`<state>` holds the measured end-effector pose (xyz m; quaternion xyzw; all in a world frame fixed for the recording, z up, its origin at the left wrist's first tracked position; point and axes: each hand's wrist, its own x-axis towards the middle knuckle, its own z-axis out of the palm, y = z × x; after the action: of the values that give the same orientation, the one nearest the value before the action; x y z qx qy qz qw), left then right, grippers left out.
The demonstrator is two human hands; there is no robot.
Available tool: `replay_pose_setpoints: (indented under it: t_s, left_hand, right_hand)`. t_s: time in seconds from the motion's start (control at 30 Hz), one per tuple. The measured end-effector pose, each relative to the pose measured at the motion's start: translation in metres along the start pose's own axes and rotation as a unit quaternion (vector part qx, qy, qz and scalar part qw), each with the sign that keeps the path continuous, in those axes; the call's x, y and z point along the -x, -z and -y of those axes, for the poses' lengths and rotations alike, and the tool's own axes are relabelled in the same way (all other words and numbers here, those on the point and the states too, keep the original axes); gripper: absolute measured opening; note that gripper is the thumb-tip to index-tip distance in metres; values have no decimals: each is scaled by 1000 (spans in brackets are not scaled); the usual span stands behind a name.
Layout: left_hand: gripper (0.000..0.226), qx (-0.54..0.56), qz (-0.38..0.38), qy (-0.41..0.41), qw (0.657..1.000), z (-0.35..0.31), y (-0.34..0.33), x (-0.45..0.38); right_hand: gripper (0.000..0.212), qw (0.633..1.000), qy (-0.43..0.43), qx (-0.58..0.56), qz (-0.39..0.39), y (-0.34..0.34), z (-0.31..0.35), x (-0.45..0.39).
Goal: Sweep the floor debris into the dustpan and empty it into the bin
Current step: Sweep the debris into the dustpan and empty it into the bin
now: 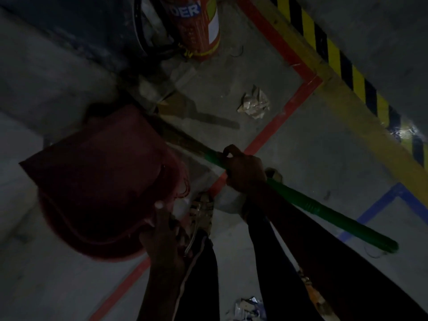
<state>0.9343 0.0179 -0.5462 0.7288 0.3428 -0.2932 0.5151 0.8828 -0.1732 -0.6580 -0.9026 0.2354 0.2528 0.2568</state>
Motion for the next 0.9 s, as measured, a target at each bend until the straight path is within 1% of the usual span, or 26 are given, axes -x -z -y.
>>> replay_pose_setpoints:
  t_s: [0.07,0.17,0.27,0.33,0.4,0.5,0.57,0.63,0.8,0.9]
  left_hand:
    - [57,-12,-3,5,1000,2,5,-4]
    - [59,-12,-15,44,999,9,10,-6]
    - [52,14,-33,50,998,14,11,-6]
    - [49,20,-28,53,998,16,13,-6]
    - [49,12,-24,64,998,19,18,-9]
    - [55,4,-20,70,997,19,24,-12]
    - [62,1,-19,68,998,17,25,-13]
    - [63,2,-18,62,998,15,25,-12]
    - [56,-4,0,54,999,6,24,-6]
    - [53,13,8,59,998,0,17,-1]
  right_hand:
    - [47,1000,-20,-8,8,5,0,-13]
    - [50,998,-52,-41,22,13,-2,-36]
    - [50,997,-49,-8,52,24,-1,-51]
    - [46,996,-50,33,70,28,0,-55]
    - [41,995,-70,33,58,27,-1,-58]
    - [39,992,-121,-10,34,23,1,-58]
    - [38,989,-140,-26,34,19,0,-52]
    - [39,985,-162,-29,44,12,-2,-39]
    - [47,959,-264,-99,40,-2,-22,6]
    - [44,942,-313,-117,25,-5,-40,33]
